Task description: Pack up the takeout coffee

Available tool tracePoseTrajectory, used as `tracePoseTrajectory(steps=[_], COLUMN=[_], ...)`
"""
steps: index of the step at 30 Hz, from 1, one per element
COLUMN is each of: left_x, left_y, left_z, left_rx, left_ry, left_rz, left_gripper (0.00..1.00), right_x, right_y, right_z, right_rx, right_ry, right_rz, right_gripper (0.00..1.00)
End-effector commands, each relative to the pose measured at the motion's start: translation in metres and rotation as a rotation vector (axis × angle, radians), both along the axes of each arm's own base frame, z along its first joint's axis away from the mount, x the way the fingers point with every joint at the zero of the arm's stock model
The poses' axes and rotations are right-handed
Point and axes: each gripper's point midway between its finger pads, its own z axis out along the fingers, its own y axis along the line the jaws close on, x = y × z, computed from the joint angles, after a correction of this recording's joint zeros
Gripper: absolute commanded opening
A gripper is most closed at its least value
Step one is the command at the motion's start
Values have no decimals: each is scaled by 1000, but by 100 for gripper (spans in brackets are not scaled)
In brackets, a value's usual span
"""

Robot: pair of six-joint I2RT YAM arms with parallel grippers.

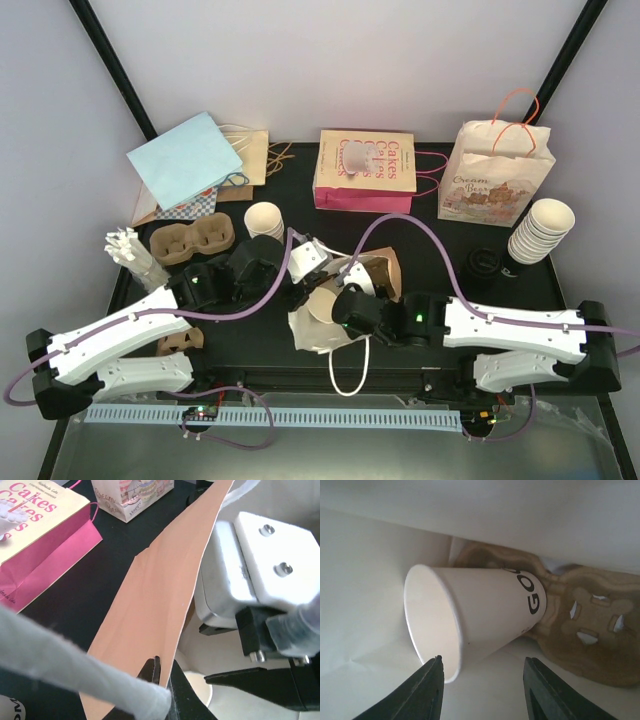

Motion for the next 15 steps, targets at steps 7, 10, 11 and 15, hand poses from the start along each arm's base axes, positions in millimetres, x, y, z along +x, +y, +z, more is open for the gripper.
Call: tracePoseTrajectory(steps=[7,10,11,15], left_x=[5,7,7,5], left_y=[-11,-12,-12,-12], left_z=[23,21,21,19], left_rx=[-126,-127,-128,-131], left_ry=[42,64,67,84], left_rz=[68,86,90,86], left_gripper=[2,2,1,1], right_x=[6,4,3,1], right_y=[11,11,10,5], right_z=[-4,-10,-12,-21], right_rx=[57,70,76,105], right_ry=[-22,-2,6,41], right_rz=[-19,-16,-16,-27], right_gripper=[46,49,49,51])
